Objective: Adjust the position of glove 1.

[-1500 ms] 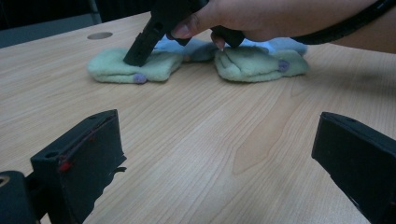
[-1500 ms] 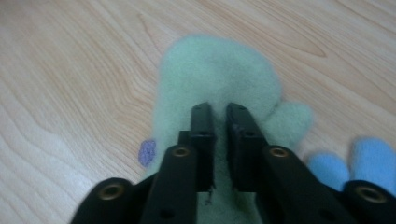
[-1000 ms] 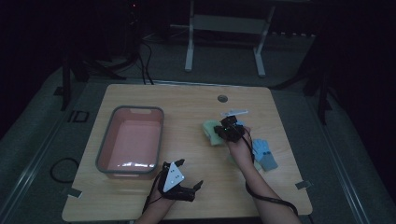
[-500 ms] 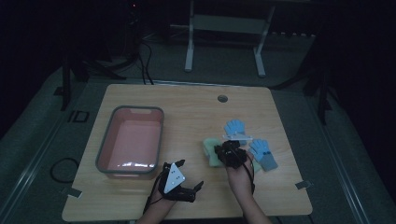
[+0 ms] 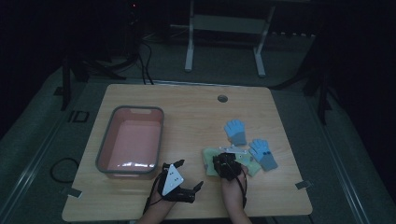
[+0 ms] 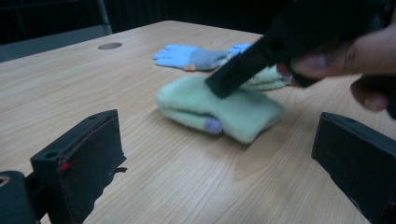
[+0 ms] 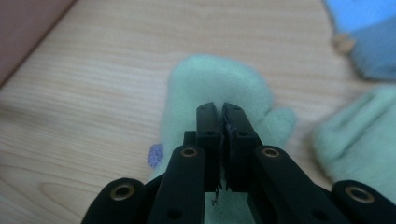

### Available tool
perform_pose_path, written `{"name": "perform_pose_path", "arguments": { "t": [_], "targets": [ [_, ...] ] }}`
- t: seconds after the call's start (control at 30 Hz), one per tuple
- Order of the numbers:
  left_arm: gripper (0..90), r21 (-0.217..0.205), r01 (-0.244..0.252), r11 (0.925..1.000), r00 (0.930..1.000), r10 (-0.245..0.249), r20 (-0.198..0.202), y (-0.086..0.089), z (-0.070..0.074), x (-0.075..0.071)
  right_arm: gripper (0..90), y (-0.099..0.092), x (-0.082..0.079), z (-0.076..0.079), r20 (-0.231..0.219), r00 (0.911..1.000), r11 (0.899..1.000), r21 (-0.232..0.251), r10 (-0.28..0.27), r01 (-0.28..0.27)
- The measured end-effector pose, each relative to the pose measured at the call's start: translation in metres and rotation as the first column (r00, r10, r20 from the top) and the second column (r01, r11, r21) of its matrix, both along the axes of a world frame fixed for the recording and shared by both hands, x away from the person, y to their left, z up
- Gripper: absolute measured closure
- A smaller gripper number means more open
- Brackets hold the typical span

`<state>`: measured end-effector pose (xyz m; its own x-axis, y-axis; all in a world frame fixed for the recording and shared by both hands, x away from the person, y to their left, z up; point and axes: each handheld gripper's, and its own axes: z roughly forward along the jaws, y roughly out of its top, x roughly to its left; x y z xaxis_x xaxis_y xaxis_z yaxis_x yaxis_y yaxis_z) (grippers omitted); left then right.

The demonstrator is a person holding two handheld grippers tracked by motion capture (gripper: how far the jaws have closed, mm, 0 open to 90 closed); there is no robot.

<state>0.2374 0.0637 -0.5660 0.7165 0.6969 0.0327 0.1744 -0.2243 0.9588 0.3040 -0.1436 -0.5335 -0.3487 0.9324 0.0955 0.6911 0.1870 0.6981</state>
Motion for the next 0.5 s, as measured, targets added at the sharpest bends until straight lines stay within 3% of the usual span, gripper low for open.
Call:
{"name": "perform_pose_path", "arguments": {
  "t": [0.13, 0.27, 0.4, 0.5],
  "targets": [
    [2.2, -0.003, 0.004, 1.0000, 1.0000, -0.004, -0.005, 0.000, 0.000, 0.000, 84.9, 0.002, 0.003, -0.014, -0.029, 0.9995, 1.000, 0.009, -0.011, 0.011],
    [2.2, 0.003, 0.006, 1.0000, 0.9999, -0.006, -0.010, 0.000, 0.000, 0.001, 81.7, 0.002, 0.003, -0.015, -0.026, 0.9996, 1.000, 0.019, -0.012, 0.012],
    [2.1, 0.004, 0.003, 1.0000, 1.0000, -0.003, -0.007, -0.001, 0.000, 0.001, 67.3, 0.000, 0.004, -0.011, -0.028, 0.9994, 0.999, 0.029, 0.020, -0.019],
    [2.2, 0.008, 0.007, 0.9999, 1.0000, -0.007, -0.007, -0.001, 0.000, 0.001, 62.9, -0.003, 0.005, -0.005, -0.014, 0.9983, 0.998, 0.024, 0.056, -0.056]
  ]
}}
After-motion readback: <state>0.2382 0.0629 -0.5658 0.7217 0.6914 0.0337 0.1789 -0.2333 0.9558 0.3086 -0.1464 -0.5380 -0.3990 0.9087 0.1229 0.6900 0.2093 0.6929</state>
